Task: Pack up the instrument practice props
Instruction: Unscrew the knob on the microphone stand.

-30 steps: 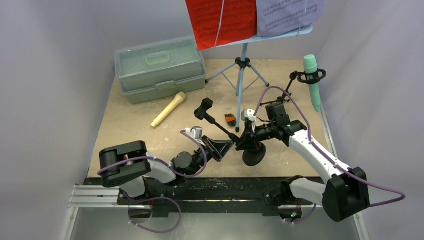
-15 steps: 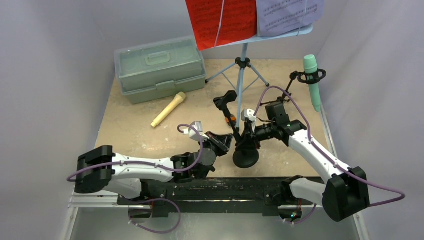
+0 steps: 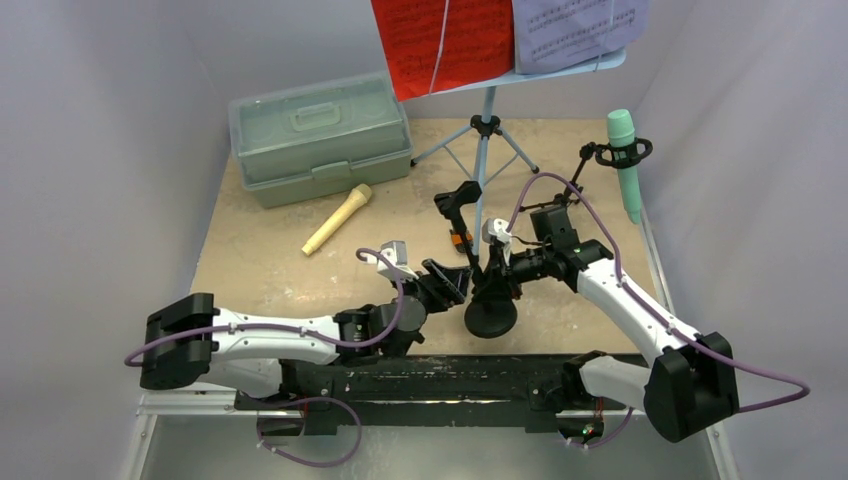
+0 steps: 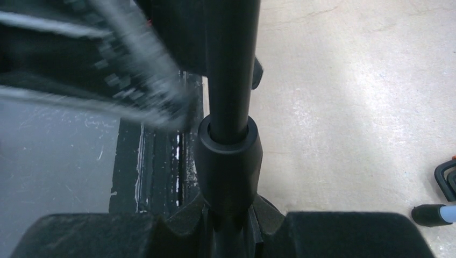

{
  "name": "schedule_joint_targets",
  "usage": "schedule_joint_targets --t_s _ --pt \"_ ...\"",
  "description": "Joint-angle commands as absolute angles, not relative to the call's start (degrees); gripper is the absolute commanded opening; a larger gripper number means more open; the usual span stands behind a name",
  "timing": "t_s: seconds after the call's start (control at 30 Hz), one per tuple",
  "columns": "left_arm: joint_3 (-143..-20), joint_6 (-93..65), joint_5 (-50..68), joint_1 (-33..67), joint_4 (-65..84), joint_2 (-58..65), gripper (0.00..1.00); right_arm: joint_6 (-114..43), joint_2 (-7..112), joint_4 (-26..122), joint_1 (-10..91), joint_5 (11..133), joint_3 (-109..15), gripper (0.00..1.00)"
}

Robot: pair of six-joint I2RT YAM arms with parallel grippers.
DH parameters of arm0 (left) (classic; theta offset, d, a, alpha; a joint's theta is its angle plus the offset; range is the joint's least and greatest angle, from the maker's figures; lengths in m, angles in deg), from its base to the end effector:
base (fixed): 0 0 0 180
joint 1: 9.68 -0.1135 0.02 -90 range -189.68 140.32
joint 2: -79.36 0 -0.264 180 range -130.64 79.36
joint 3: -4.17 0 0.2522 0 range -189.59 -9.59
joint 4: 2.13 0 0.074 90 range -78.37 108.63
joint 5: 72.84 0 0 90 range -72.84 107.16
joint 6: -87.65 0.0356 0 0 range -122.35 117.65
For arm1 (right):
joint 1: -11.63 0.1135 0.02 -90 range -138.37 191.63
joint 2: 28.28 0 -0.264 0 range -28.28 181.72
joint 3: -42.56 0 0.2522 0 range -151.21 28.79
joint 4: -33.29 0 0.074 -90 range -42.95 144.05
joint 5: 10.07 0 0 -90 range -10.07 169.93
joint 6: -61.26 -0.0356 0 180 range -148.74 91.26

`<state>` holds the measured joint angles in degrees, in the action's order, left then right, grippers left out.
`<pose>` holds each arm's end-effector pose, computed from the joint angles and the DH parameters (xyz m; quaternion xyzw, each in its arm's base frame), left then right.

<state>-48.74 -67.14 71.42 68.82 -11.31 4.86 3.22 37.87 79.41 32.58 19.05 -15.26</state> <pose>0.0834 -0.2652 0.2547 -0.2009 0.7228 -0.4173 0.5129 0.1905 0.1062 0.2441 -0.5042 0.6661 0.4550 0.3083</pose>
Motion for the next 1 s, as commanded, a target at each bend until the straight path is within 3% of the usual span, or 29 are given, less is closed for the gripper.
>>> schedule_joint_targets --t_s 0.0,0.3,0.7,0.97 --pt "-46.58 -54.20 60.31 69.77 -18.02 8.56 0.74 3.51 37.48 77.63 33.26 17.00 -17.35 0.00" --pt "-35.41 -41.59 48.28 69.60 -22.53 18.72 0.89 3.78 37.49 77.85 33.30 17.00 -17.41 0.00" --pt "-28.43 -40.30 51.82 66.43 -10.11 36.94 0.94 4.26 37.55 78.24 33.01 16.66 -17.48 0.00" --pt "-28.45 -42.48 53.08 58.47 -0.82 45.89 0.97 4.78 37.64 78.55 32.97 16.32 -17.50 0.00"
